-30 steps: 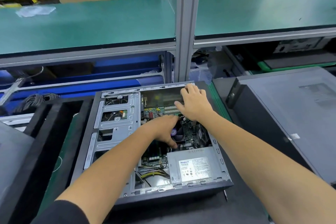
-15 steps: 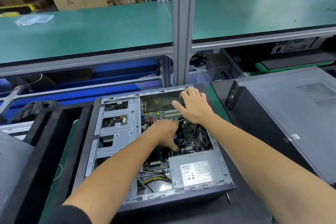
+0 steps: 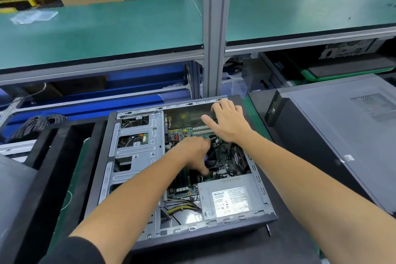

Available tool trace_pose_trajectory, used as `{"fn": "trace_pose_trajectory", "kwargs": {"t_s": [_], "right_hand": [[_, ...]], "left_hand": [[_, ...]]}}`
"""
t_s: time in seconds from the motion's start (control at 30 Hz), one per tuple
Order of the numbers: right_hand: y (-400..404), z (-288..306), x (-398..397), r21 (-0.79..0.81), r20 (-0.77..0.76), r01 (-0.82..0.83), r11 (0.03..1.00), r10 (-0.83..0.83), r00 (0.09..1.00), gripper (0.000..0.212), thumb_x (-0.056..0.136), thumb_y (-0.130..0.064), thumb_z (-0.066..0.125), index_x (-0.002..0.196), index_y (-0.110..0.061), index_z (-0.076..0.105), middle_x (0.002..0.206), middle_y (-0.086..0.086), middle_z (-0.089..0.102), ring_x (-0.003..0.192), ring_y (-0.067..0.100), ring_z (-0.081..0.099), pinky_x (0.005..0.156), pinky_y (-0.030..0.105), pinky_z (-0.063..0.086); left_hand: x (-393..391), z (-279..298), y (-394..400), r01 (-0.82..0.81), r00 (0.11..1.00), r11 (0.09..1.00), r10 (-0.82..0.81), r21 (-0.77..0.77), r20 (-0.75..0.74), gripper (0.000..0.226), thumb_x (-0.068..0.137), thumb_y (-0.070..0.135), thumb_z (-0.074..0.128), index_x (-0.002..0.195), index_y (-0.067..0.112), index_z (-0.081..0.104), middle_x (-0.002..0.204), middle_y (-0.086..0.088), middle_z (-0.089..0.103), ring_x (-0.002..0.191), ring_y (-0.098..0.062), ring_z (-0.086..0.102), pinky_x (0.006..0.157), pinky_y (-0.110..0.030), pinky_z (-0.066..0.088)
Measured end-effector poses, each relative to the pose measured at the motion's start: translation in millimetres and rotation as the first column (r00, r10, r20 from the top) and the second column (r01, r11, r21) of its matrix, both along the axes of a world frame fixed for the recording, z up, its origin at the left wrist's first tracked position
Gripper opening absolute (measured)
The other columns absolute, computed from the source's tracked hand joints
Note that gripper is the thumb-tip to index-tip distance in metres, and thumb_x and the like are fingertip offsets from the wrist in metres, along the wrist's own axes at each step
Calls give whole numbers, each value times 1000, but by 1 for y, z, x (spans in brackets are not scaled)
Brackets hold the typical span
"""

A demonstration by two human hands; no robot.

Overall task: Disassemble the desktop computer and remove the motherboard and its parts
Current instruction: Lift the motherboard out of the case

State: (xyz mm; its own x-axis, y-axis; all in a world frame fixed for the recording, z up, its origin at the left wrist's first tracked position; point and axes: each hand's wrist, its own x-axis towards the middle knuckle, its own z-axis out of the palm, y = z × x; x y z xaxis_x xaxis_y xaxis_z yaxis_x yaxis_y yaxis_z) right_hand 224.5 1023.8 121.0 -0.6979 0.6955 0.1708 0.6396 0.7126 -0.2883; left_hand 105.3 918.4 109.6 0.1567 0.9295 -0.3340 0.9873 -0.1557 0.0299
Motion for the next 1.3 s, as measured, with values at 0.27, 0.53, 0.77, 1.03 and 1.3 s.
{"fn": "trace_pose_trajectory", "kwargs": {"t_s": [0.27,0.53,0.77,1.03,1.3], "right_hand": [[-3,3,1,3,14,-10,1000,10,1000,49,97,-57,33,109,-13,50,112,3,46,109,24,39,94,40,27],[-1,1,1,7,28,-11,1000,11,1000,52,96,-60,31,110,-13,50,112,2,45,109,24,39,95,40,27],[0,0,1,4,25,-18,1000,17,1000,51,96,-59,32,109,-13,50,111,2,45,108,24,39,95,41,27],[-1,5,2,-5,37,-23,1000,23,999,52,96,-59,33,112,-13,50,115,3,47,112,25,40,99,41,27],[-1,4,2,-29,22,-20,999,21,1000,52,97,-59,34,114,-12,51,117,4,49,114,25,41,99,41,26]], "left_hand": [[0,0,-4,-16,1000,1000,15,12,16,58,59,53,77,90,15,45,74,3,49,68,-20,53,55,-31,41],[-2,-3,-1,-16,999,1000,16,0,30,60,59,53,76,95,12,49,73,2,50,66,-20,53,53,-31,41],[-2,1,-2,3,1000,1000,-3,16,18,57,58,55,75,88,14,48,71,2,50,63,-18,51,50,-31,38],[-11,7,-3,-16,1000,1000,16,-20,5,55,58,54,76,86,16,47,77,0,54,68,-21,54,58,-35,48],[-15,6,-7,-3,999,1000,3,16,-48,61,56,59,73,89,18,42,67,10,39,64,-19,47,57,-30,38]]}}
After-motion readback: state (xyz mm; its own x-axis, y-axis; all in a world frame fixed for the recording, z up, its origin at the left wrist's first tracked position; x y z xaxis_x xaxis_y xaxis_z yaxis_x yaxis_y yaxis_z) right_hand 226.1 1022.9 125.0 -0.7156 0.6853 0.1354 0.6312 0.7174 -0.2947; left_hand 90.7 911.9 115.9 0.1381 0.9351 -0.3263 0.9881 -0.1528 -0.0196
